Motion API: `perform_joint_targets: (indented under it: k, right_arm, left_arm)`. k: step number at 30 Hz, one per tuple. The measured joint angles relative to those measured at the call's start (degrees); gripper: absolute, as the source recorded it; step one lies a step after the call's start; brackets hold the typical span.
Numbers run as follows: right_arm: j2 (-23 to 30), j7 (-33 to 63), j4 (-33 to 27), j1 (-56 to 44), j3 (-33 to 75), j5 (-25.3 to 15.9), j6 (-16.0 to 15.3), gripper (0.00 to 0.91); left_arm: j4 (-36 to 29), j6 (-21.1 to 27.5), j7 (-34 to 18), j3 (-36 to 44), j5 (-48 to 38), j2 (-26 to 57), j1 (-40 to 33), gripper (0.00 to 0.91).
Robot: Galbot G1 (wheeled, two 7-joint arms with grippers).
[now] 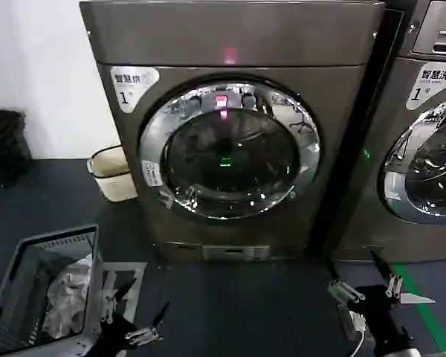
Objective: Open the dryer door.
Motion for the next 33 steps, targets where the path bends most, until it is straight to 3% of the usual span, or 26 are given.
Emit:
perform_joint_targets:
  k: [10, 19, 27, 33]
  right_arm:
    - [-4.8, -3.2, -0.2, 3.5, -0.5, 3.1, -0.9, 0.907]
    - [-18.1, -6.1, -1.7, 12.4, -4.7, 13.9, -6.1, 0.907]
    - [-29.0, -8.3, -10.5, 26.2, -14.5, 20.5, -6.7, 0.907]
    - [-31.2, -9.4, -18.5, 39.0, -23.8, 21.4, -7.7, 0.907]
  left_arm:
    - [-0.7, 0.1, -1.7, 0.6, -0.1, -0.6, -0.1, 0.907]
    - [-0.9, -0.1, -1.8, 0.5, -0.3, -0.2, 0.1, 0.907]
    - [-2.2, 0.0, -1.8, -0.2, -0.9, 0.2, 1.0, 0.907]
    - [-1.9, -0.1, -1.7, 0.2, -0.4, -0.3, 0.8, 0.907]
